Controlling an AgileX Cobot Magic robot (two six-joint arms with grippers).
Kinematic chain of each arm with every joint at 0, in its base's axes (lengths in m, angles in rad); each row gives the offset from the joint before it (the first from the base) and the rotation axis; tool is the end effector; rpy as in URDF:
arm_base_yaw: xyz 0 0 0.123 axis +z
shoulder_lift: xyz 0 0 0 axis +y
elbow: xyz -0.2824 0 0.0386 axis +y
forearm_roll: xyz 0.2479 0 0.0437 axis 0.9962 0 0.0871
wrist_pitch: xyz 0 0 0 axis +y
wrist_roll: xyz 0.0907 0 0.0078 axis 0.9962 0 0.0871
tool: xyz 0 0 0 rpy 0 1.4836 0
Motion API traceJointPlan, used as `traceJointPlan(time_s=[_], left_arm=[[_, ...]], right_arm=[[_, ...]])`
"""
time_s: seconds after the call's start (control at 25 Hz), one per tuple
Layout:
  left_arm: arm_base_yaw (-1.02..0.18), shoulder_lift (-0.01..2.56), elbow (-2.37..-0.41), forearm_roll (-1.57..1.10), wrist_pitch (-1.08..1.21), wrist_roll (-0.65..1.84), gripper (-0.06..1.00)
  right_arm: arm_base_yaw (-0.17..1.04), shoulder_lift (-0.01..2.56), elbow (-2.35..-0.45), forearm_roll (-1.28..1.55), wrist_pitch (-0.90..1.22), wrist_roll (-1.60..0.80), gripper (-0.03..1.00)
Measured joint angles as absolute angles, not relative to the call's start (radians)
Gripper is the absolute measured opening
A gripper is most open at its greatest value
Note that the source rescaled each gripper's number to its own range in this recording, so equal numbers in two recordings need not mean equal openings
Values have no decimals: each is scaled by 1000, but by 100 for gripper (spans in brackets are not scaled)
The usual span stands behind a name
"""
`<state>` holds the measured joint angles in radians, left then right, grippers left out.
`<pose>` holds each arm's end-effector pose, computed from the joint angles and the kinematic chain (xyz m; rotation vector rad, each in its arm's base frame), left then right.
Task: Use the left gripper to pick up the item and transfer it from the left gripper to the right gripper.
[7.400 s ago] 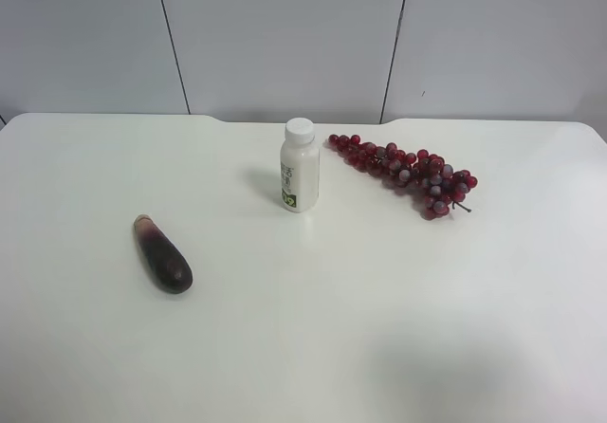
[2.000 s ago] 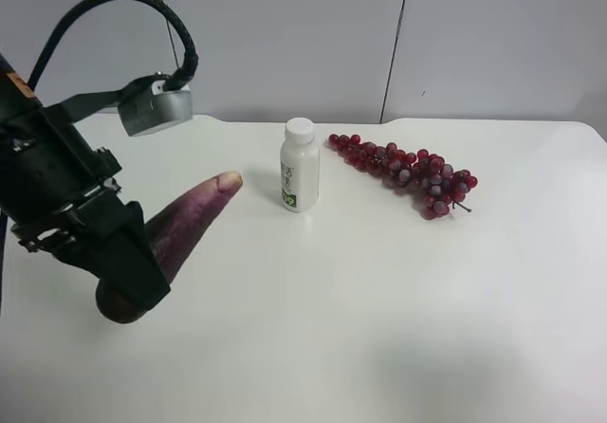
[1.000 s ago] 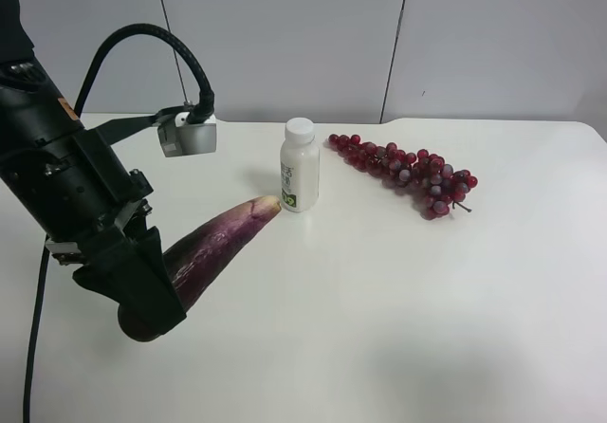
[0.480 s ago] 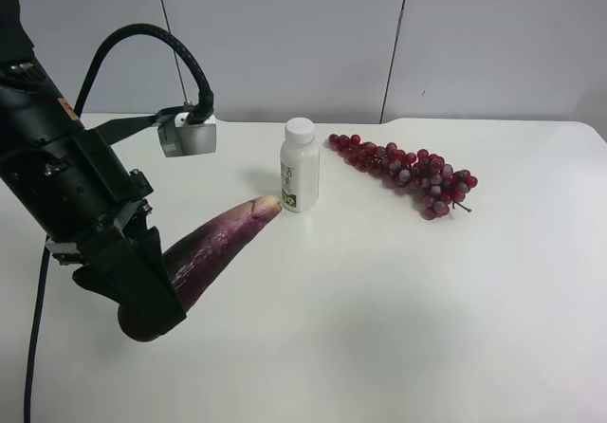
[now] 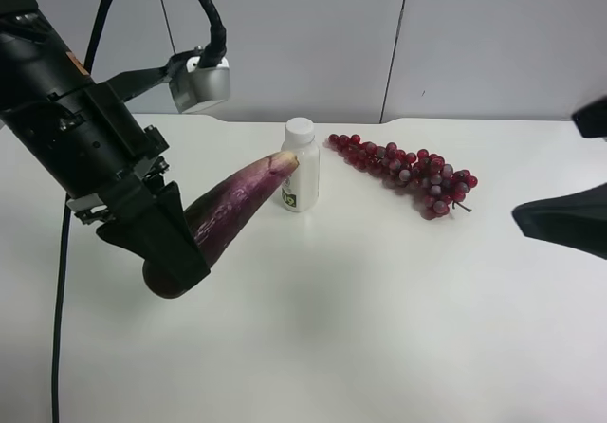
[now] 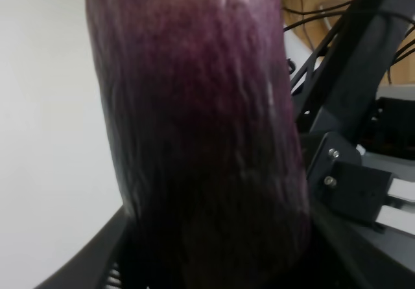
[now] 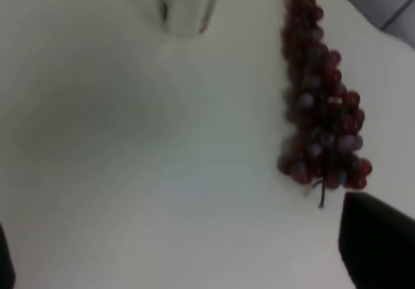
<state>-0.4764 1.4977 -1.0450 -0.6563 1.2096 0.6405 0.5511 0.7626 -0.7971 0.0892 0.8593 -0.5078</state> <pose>0.2123 -0.1681 0.2638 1.2526 2.6744 -0.9304 0.1126 0.0764 0.3372 -1.1372 2.0082 0.1298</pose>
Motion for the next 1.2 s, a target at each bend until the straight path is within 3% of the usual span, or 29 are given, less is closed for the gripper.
traceJointPlan(time_s=[0.2, 0.64, 0.88, 1.2], left_arm=[[-476, 1511, -1045, -662, 1210, 640, 0], [-476, 1514, -1045, -666, 1210, 640, 0], [-476, 1514, -1045, -666, 1210, 640, 0], [-476, 1514, -1045, -667, 1210, 640, 0]], right_arm=[[725, 897, -844, -68, 750, -554, 100], [959, 1091, -847, -132, 623, -733, 100], [1032, 1151, -847, -263, 579, -764, 100], [1034, 1190, -847, -352, 520, -772, 100]])
